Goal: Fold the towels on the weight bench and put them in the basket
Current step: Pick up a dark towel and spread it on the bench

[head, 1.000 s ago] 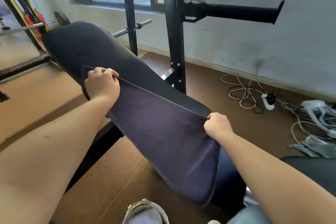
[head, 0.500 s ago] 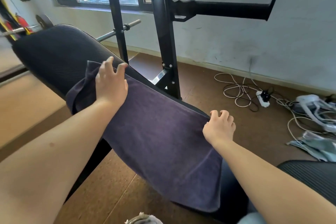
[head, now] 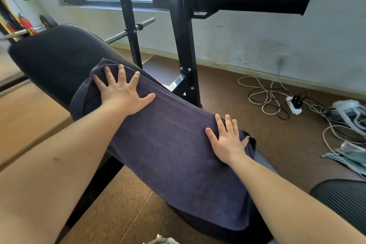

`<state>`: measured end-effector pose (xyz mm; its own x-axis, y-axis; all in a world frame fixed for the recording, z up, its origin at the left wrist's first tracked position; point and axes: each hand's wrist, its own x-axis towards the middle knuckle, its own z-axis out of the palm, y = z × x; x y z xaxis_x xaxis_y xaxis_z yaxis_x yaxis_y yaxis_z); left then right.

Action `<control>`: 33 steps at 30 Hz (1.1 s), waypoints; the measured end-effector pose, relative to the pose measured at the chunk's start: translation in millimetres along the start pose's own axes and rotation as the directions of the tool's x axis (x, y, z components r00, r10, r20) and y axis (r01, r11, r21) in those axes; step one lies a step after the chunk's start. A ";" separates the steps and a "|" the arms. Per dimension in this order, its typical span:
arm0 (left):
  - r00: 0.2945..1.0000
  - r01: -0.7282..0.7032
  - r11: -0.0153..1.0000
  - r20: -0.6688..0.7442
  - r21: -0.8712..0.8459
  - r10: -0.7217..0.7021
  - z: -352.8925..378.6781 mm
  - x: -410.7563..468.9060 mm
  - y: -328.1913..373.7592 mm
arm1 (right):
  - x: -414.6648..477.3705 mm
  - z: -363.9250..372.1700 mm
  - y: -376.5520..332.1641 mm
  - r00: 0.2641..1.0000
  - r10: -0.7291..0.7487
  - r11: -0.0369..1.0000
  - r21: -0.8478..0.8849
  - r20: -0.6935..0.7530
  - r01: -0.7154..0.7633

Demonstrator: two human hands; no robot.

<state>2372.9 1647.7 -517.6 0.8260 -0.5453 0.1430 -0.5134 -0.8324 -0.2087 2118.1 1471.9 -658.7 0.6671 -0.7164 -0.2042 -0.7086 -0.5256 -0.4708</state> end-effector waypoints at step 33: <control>0.957 -0.186 0.978 -0.244 -0.097 0.158 -24.1 -41.0 -68.3 | -2.3 -23.0 -184.2 0.836 -0.546 0.838 -0.064 -0.065 0.542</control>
<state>2368.4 1724.5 -485.8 0.6525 -0.6774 0.3396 -0.6784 -0.7219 -0.1364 2241.8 1559.9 -551.8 0.9291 -0.3415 0.1417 -0.2466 -0.8580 -0.4506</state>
